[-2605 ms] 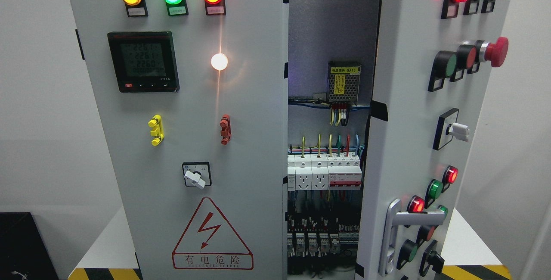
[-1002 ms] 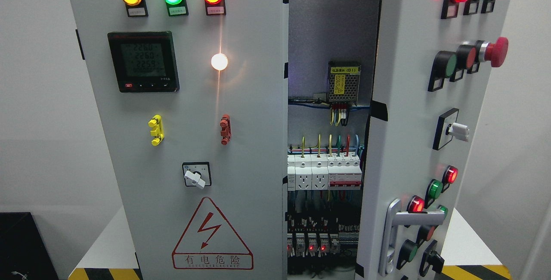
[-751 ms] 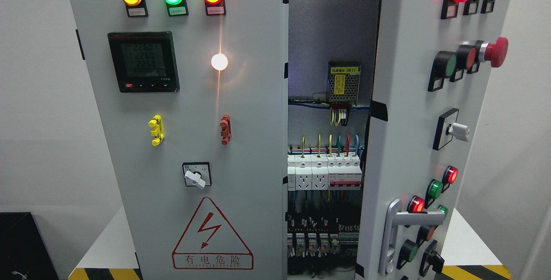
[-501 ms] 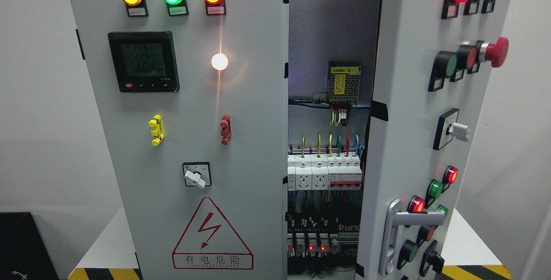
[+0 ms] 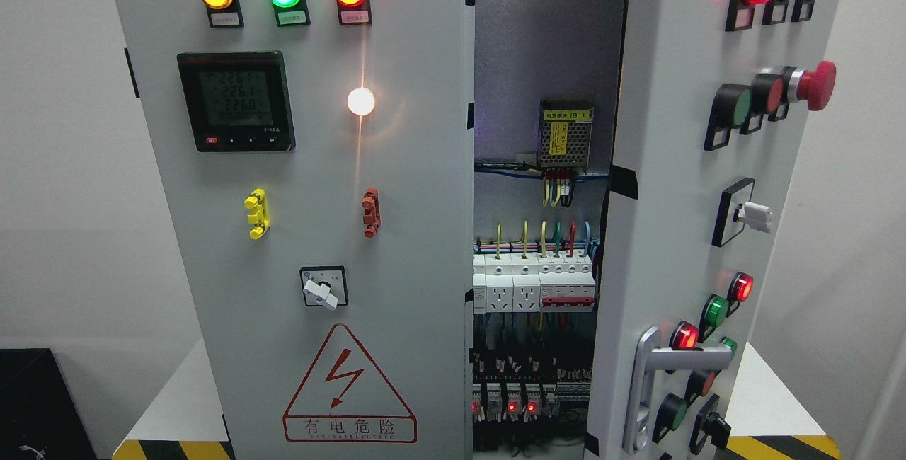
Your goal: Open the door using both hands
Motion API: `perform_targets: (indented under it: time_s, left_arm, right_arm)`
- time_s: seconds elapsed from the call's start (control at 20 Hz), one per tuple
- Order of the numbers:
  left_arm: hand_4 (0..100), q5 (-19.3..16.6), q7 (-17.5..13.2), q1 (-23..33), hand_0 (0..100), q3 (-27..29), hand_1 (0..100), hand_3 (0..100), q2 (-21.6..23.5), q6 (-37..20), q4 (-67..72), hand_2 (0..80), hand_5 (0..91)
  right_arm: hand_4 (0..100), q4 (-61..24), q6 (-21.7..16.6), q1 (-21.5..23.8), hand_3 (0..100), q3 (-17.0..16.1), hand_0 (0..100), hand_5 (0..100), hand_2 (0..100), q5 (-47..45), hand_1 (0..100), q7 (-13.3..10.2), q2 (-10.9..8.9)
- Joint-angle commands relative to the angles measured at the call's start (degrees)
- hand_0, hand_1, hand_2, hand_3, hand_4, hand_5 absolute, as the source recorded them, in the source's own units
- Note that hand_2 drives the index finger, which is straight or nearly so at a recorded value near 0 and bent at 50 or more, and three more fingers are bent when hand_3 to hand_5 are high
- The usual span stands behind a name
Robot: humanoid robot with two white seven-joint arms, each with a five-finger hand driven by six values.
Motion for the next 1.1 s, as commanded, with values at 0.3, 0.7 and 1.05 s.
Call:
perform_targets:
  time_s: [0.3,0.7,1.05]
  left_arm:
    - [0,3.95,0.16,-23.16,0,-10.37,0,0,5.12,-0.06,-14.24,0.0,0.0]
    - [0,12.91,0.16,-38.89,0,-17.93,0,0,1.59,0.2,-14.51,0.0,0.0]
    - [0,19.6,0.16,-54.27,0,-23.73,0,0,2.73,0.47,-14.42,0.0,0.0]
  right_arm:
    - [0,0.0,-0.02,0.0,0,0.0,19,0,0,-1.41,0,0.01,0.0]
    - [0,0.0,-0.02,0.0,0,0.0,19,0,0,-1.41,0,0.01,0.0]
    - [0,0.0,-0.02,0.0,0,0.0,19,0,0,-1.41,0,0.01,0.0]
